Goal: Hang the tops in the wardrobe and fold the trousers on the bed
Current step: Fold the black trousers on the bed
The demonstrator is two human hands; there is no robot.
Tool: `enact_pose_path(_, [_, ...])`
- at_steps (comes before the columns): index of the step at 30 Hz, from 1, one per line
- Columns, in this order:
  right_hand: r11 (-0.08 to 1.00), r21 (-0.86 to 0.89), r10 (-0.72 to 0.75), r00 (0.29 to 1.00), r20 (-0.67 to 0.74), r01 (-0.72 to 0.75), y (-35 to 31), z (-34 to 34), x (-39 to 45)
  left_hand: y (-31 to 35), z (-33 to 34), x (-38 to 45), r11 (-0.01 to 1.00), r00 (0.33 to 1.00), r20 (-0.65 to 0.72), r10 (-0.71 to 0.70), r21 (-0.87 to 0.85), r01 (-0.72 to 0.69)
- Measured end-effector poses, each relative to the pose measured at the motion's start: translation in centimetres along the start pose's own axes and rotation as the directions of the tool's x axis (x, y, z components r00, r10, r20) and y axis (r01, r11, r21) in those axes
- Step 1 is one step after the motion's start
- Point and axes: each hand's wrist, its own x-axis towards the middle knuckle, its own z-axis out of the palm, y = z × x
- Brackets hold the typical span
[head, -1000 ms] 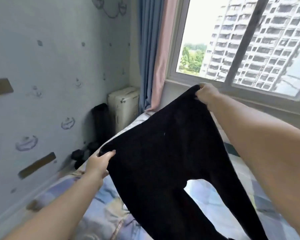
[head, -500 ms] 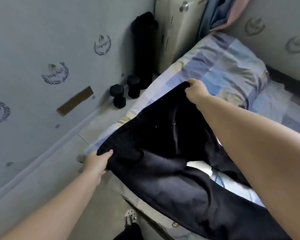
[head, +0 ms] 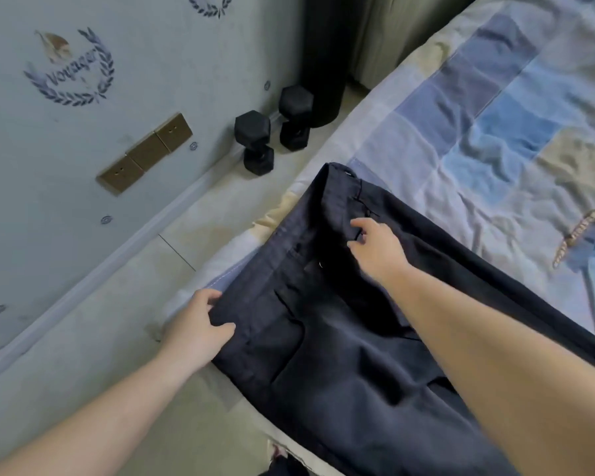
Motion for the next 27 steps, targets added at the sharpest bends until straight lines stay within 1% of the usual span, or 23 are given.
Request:
enact_pose_path(1, [1.0, -0.012, -0.019, 1.0, -0.01, 0.019, 0.8, 1.3, -1.1, 0.4, 0.0, 0.4, 0.996, 0.998, -0.028, 0.051, 0.071, -0.049])
enact_pose_path(2, [0.999, -0.028, -0.043, 0.999, -0.028, 0.042, 1.5, 2.5, -2.0, 1.0, 0.0, 0.8, 0.982, 0.989, -0.068, 0.132, 0.146, -0.121])
enact_pose_path(3, [0.996, -0.054, -0.074, 0.996, -0.053, 0.071, 2.0, 3.4, -2.8, 1.8, 0.1, 1.2, 0.955, 0.964, -0.106, 0.243, 0.203, -0.218])
enact_pose_path(4, [0.99, -0.088, -0.119, 0.99, -0.081, 0.112, 2.4, 4.1, -3.3, 2.8, 0.4, 1.7, 0.918, 0.927, -0.115, 0.356, 0.23, -0.324])
enact_pose_path(5, [0.979, -0.127, -0.174, 0.979, -0.105, 0.161, 2.7, 4.7, -3.7, 4.0, 0.7, 2.1, 0.88, 0.891, -0.09, 0.444, 0.232, -0.415])
enact_pose_path(6, [0.966, -0.159, -0.224, 0.966, -0.126, 0.203, 3.1, 5.1, -3.8, 5.3, 1.6, 2.7, 0.846, 0.864, -0.037, 0.503, 0.226, -0.483])
enact_pose_path(8, [0.946, -0.232, -0.259, 0.958, -0.126, 0.226, 3.8, 5.8, -3.5, 7.6, 3.6, 3.9, 0.807, 0.835, 0.086, 0.544, 0.218, -0.548])
enact_pose_path(9, [0.942, -0.273, -0.235, 0.965, -0.114, 0.197, 4.2, 6.0, -3.3, 8.5, 4.7, 4.7, 0.8, 0.831, 0.142, 0.537, 0.227, -0.556])
enact_pose_path(10, [0.942, -0.3, -0.194, 0.975, -0.111, 0.153, 4.8, 6.3, -2.9, 9.3, 5.8, 5.6, 0.804, 0.841, 0.194, 0.505, 0.247, -0.54])
enact_pose_path(12, [0.957, -0.283, -0.106, 0.986, -0.13, 0.065, 6.1, 6.6, -2.3, 10.5, 7.7, 7.2, 0.835, 0.881, 0.248, 0.402, 0.295, -0.465])
enact_pose_path(14, [0.975, -0.22, -0.039, 0.99, -0.133, 0.009, 6.9, 6.9, -1.9, 11.0, 8.9, 8.5, 0.852, 0.904, 0.236, 0.357, 0.315, -0.419])
enact_pose_path(16, [0.99, -0.138, -0.007, 0.99, -0.139, -0.013, 7.4, 7.2, -1.6, 11.1, 9.6, 9.5, 0.847, 0.898, 0.262, 0.355, 0.317, -0.427])
enact_pose_path(18, [0.999, -0.029, 0.011, 0.984, -0.179, -0.016, 7.7, 7.3, -1.2, 10.7, 9.6, 9.9, 0.843, 0.882, 0.272, 0.384, 0.286, -0.455])
enact_pose_path(20, [0.99, 0.133, 0.068, 0.969, -0.236, -0.037, 8.0, 6.8, -0.7, 10.1, 9.3, 10.2, 0.851, 0.877, 0.206, 0.435, 0.224, -0.475])
enact_pose_path(22, [0.943, 0.331, 0.126, 0.96, -0.252, -0.037, 8.4, 6.0, -0.4, 9.7, 8.9, 10.5, 0.878, 0.889, 0.094, 0.448, 0.14, -0.457])
enact_pose_path(24, [0.849, 0.528, 0.148, 0.964, -0.221, -0.009, 8.9, 5.0, -0.5, 9.3, 8.7, 11.0, 0.911, 0.913, 0.02, 0.408, 0.054, -0.408])
enact_pose_path(26, [0.723, 0.691, 0.141, 0.977, -0.158, 0.008, 9.4, 3.8, -1.0, 9.2, 8.8, 11.2, 0.932, 0.932, 0.0, 0.362, 0.01, -0.362])
enact_pose_path(27, [0.685, 0.728, 0.118, 0.986, -0.117, 0.004, 9.7, 3.4, -1.4, 9.2, 8.9, 11.3, 0.938, 0.938, 0.005, 0.345, 0.006, -0.345])
